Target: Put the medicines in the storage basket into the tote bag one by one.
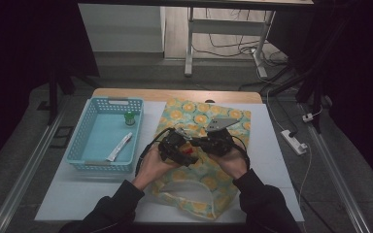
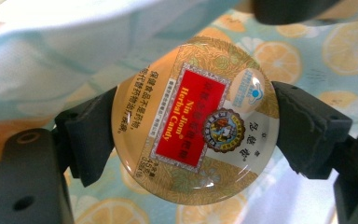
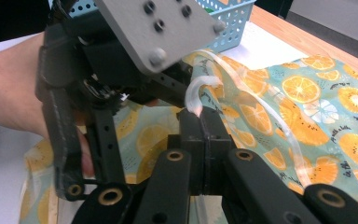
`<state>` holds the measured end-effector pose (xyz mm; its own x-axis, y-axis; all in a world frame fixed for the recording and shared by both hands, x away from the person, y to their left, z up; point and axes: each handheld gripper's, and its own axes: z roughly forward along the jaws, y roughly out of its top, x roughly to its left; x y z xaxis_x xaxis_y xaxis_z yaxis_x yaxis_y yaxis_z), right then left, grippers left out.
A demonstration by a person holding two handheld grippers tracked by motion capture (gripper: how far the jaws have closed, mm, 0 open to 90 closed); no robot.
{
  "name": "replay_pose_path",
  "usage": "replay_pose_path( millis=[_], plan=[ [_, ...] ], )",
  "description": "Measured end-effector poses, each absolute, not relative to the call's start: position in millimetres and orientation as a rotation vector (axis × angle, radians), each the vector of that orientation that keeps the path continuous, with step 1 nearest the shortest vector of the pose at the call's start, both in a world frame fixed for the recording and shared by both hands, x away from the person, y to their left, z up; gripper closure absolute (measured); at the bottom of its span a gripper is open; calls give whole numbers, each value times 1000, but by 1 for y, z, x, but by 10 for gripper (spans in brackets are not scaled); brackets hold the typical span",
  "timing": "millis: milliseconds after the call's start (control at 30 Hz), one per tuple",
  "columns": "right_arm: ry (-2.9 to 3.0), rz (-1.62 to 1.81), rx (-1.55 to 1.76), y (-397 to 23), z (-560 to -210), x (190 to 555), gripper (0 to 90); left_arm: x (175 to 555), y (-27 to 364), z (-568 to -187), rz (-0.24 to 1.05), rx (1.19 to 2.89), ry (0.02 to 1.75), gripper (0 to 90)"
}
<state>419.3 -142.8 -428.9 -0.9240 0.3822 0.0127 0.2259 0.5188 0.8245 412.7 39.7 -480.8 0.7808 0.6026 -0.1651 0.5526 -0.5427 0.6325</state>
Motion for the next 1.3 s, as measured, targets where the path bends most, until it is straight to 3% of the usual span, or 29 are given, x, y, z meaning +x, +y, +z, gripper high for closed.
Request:
replay_pose_path(
  millis=[600, 767, 1300],
  plan=[
    [2607, 1331, 533, -141, -435, 422, 900, 423, 39, -508, 231, 2286, 911, 187],
    [2597, 1344, 541, -144, -434, 423, 900, 422, 48, -494, 141, 2211, 893, 111],
    [2584, 1354, 543, -146, -431, 422, 900, 406, 70, -467, 3, 2126, 828, 36]
  ],
)
